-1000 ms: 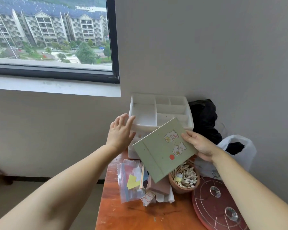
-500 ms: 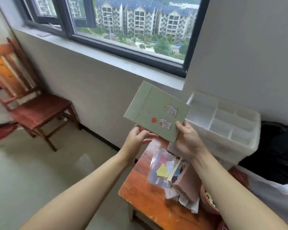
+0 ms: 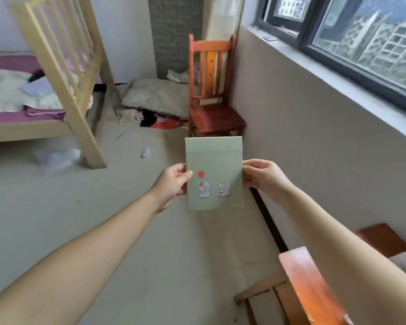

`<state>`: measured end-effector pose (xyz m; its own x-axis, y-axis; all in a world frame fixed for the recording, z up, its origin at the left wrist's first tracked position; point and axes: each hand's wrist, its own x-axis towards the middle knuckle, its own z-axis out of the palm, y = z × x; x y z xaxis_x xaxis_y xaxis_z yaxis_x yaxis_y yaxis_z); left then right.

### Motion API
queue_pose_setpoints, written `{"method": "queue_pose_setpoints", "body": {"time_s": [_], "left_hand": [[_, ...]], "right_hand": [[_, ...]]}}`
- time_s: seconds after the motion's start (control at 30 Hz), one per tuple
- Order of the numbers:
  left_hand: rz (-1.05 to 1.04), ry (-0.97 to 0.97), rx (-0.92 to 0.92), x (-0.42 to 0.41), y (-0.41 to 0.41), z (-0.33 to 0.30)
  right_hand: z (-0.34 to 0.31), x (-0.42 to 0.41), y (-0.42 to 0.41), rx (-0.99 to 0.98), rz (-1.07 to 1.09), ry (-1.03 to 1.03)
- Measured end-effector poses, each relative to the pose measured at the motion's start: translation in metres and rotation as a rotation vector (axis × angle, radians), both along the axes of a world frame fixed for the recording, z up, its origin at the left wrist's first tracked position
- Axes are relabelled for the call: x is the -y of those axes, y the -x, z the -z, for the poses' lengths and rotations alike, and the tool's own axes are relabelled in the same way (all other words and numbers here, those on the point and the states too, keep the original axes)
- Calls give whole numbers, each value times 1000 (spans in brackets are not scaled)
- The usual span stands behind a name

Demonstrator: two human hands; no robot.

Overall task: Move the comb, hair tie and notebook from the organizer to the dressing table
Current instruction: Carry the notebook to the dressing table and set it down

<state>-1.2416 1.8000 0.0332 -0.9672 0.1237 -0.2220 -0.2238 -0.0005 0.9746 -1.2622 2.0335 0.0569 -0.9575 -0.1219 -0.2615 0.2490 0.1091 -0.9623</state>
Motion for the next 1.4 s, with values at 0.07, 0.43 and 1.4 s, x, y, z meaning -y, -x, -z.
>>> {"method": "queue_pose_setpoints", "body": {"time_s": [0.07,0.43,1.4], "left_hand": [[-102,13,34,59,-13,3],[-520,19,177,379,-108,17],[-1699,-60,327,1141,-385,45]], "right_hand": [[8,62,10,29,-104,11],[35,414,8,131,-466,-39],[57,1401,-178,119,-1530,-118]]}}
